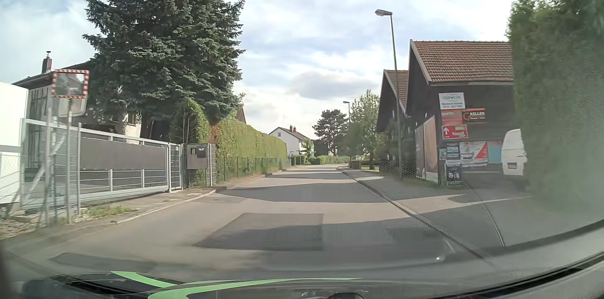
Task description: Follow the waypoints while adhering to traffic rules and regulations
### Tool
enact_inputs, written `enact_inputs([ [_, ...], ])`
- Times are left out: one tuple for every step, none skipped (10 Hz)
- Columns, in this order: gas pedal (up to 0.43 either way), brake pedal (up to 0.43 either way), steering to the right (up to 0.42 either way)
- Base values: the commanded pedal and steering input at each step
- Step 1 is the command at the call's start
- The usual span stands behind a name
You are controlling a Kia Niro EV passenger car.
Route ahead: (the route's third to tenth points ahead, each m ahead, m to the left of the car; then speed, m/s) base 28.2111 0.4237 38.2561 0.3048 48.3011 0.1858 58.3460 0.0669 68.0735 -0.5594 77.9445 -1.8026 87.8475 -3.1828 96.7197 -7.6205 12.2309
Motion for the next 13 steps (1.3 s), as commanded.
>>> enact_inputs([
  [0.157, 0.0, 0.003],
  [0.157, 0.0, 0.003],
  [0.157, 0.0, 0.003],
  [0.157, 0.0, 0.003],
  [0.157, 0.0, 0.004],
  [0.157, 0.0, 0.005],
  [0.157, 0.0, 0.006],
  [0.157, 0.0, 0.004],
  [0.157, 0.0, 0.004],
  [0.157, 0.0, 0.004],
  [0.157, 0.0, 0.004],
  [0.157, 0.0, 0.004],
  [0.157, 0.0, 0.004],
])
